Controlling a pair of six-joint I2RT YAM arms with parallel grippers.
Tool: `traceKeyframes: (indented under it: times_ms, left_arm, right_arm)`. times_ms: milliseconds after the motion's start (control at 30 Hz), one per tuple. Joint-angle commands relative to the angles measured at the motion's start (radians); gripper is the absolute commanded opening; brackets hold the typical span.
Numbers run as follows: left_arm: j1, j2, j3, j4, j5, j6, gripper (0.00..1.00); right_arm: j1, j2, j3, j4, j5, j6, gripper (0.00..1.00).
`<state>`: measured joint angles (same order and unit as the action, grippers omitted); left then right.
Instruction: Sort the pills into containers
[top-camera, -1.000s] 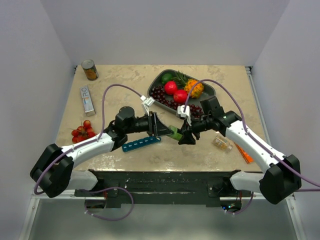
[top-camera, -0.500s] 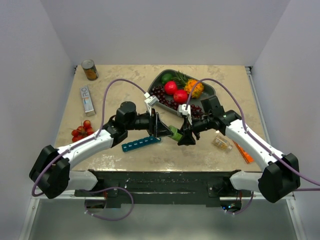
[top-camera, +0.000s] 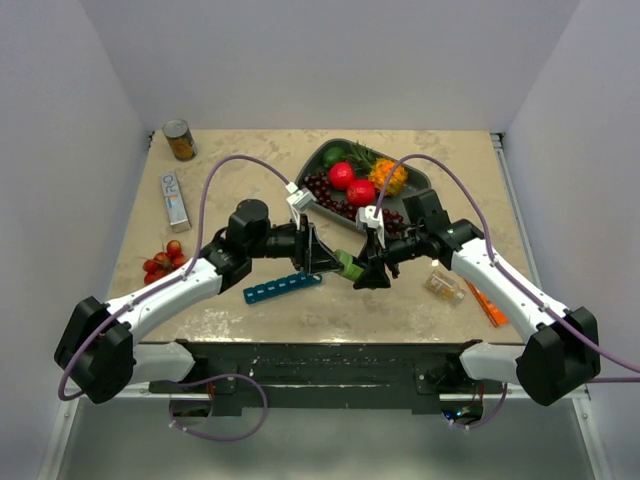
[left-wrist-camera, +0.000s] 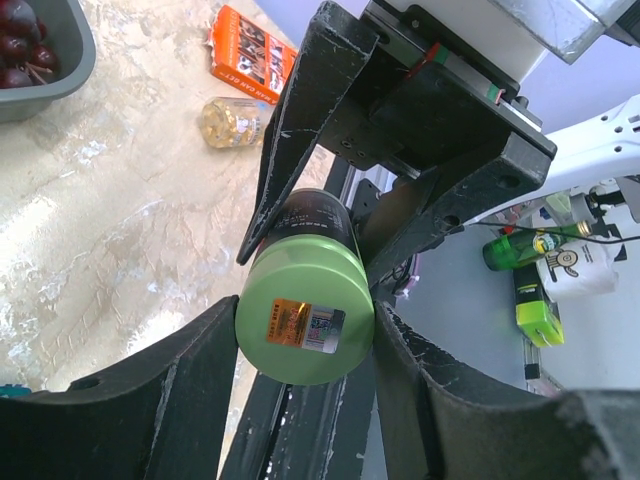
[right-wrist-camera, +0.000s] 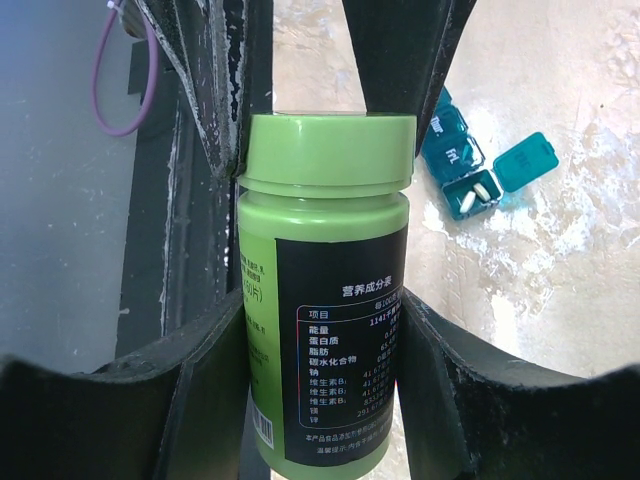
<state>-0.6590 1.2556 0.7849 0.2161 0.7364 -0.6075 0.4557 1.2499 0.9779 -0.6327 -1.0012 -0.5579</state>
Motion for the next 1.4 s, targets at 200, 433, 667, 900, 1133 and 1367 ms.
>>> traceKeyframes:
  times_ms: [200,433,667,900,1133,1367]
  left_arm:
    - [0.006,-0.005,0.028,-0.129,-0.042,0.069,0.59]
    - [0.006,-0.019,0.045,-0.165,-0.04,0.092,0.73]
    - [0.007,-0.07,0.043,-0.196,-0.031,0.13,0.82]
    - [0.033,-0.202,0.037,-0.277,-0.074,0.153,0.99]
    - [0.044,-0.286,0.045,-0.244,-0.112,0.058,0.99]
    - [0.041,-0.164,0.195,-0.361,-0.17,-0.063,0.97]
  right_arm:
    - [0.0,-0.06,0.082,0.099,-0.182,-0.023,0.0]
    - [-0.003,-0.056,0.087,0.099,-0.191,-0.023,0.0]
    - [-0.008,-0.064,0.085,0.094,-0.191,-0.03,0.0]
    - [-0.006,-0.07,0.082,0.085,-0.165,-0.046,0.0]
    - [-0.008,-0.073,0.079,0.084,-0.116,-0.063,0.0]
    - [-0.008,-0.083,0.077,0.088,-0.03,-0.073,0.0]
